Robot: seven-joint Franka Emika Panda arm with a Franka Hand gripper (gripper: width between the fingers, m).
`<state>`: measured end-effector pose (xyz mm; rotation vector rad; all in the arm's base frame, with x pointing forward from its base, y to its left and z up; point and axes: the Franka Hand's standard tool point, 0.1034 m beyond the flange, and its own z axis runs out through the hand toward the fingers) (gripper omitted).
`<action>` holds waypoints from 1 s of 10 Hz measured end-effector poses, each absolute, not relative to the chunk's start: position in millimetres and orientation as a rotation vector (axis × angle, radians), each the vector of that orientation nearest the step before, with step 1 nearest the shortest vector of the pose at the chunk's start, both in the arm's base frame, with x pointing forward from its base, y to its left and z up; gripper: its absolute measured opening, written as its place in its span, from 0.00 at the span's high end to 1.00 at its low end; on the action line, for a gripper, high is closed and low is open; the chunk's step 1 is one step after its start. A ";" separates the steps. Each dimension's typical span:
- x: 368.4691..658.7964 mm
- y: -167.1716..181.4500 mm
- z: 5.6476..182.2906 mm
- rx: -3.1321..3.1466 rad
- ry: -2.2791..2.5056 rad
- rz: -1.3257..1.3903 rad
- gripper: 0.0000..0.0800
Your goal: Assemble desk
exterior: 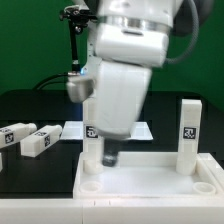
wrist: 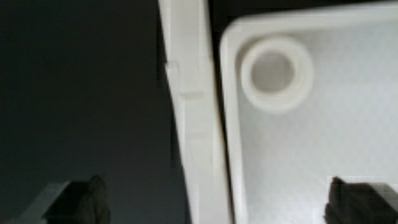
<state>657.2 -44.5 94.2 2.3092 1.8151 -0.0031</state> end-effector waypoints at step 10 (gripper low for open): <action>632.3 -96.5 115.2 2.864 0.854 0.121 0.19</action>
Offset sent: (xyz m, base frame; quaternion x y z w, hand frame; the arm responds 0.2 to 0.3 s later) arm 0.0000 0.0000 0.0000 0.0000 0.0000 0.1938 0.9810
